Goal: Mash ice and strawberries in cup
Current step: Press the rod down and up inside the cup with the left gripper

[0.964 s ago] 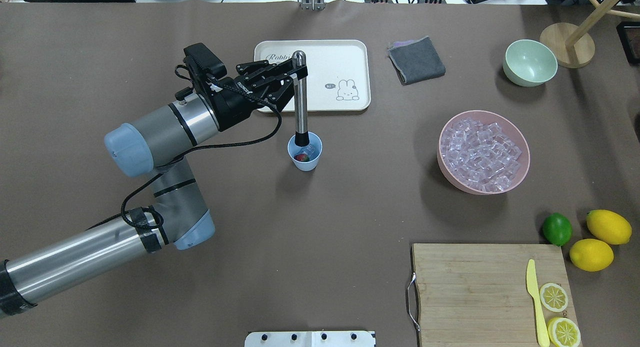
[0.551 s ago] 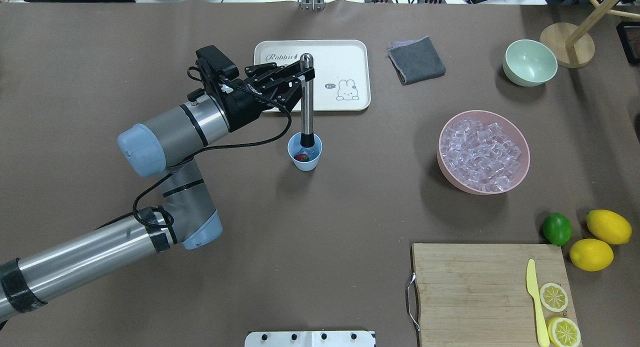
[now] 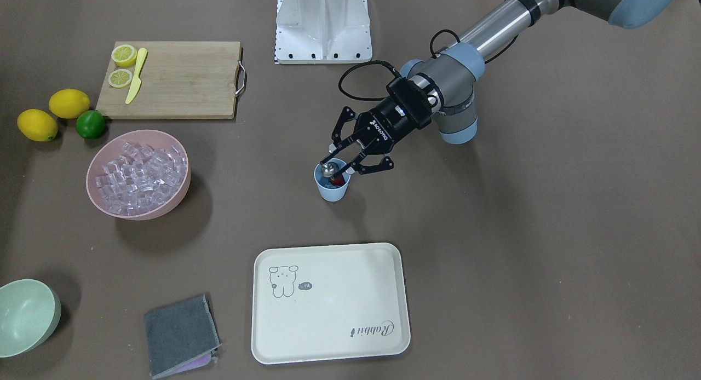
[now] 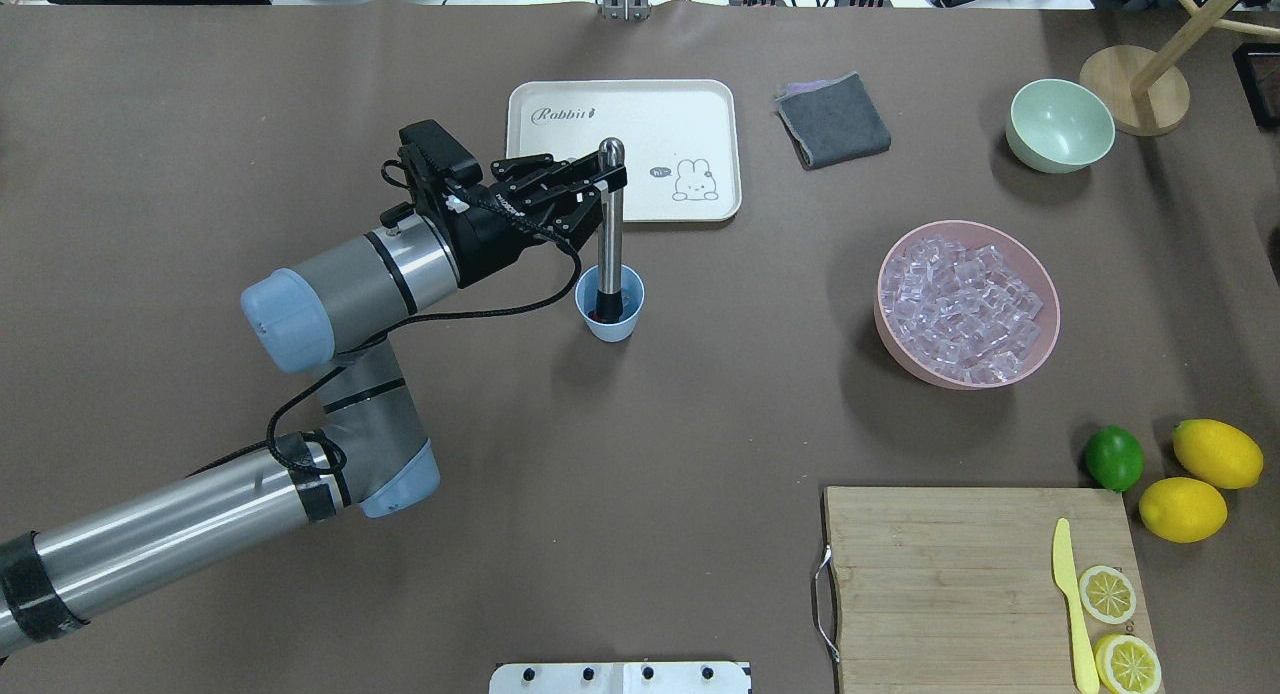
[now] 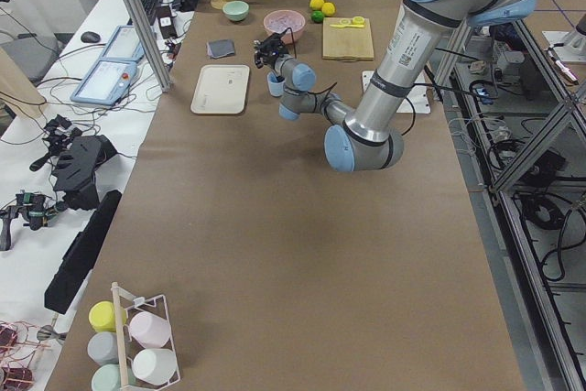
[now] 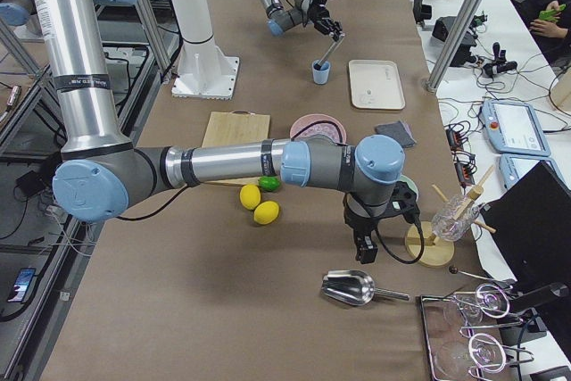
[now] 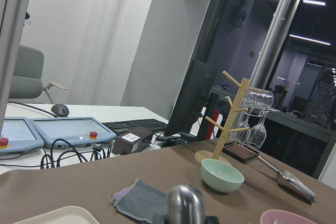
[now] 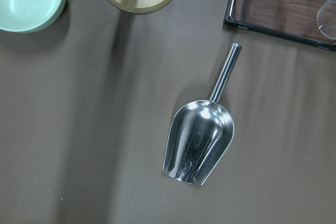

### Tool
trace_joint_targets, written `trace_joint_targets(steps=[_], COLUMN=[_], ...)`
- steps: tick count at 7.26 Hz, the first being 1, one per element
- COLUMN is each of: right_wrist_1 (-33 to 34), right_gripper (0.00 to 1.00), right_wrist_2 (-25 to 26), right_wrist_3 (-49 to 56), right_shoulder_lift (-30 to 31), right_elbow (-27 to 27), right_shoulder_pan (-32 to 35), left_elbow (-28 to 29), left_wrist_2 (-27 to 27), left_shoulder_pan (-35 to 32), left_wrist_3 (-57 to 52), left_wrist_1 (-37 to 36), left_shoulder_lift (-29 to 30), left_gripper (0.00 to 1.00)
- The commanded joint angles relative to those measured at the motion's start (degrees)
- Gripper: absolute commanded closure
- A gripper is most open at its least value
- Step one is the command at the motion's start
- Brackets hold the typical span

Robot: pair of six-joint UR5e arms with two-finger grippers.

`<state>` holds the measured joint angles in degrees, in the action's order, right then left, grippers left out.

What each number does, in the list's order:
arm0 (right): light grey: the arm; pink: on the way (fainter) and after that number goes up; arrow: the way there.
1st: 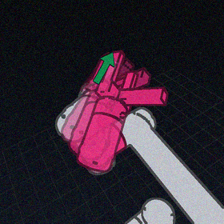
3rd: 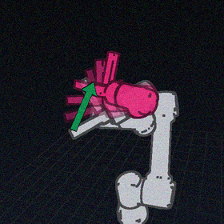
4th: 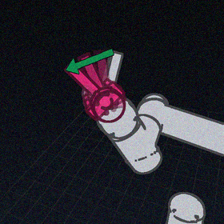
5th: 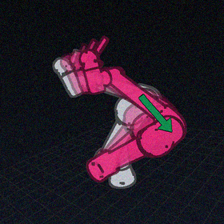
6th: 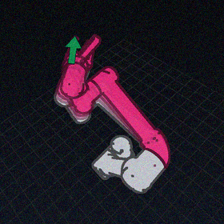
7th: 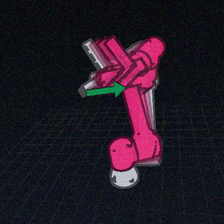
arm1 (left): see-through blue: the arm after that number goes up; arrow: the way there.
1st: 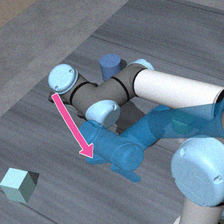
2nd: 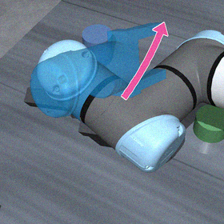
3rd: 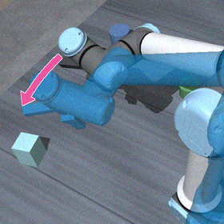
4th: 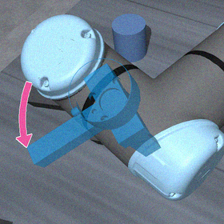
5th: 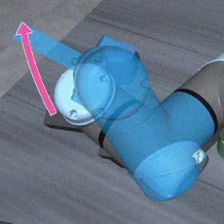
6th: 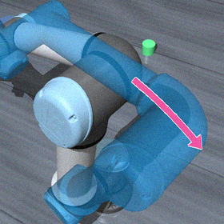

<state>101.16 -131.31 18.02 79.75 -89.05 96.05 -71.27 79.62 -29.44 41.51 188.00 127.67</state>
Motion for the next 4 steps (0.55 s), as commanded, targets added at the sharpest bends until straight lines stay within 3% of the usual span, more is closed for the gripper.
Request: trace_joint_targets(steps=[1, 4], right_wrist_1=[0.0, 0.0], right_gripper=[0.01, 0.01], right_wrist_2=[0.0, -0.1], right_wrist_3=[0.0, 1.3], right_shoulder_lift=[0.1, 0.8], right_elbow=[-0.1, -0.4], right_shoulder_pan=[0.1, 0.9], left_elbow=[0.1, -0.8], left_wrist_2=[-1.2, -0.7], left_shoulder_pan=[1.1, -1.1], left_wrist_3=[0.0, 0.6], left_wrist_1=[0.0, -0.3], left_shoulder_lift=[-0.1, 1.6], left_gripper=[0.8, 0.81])
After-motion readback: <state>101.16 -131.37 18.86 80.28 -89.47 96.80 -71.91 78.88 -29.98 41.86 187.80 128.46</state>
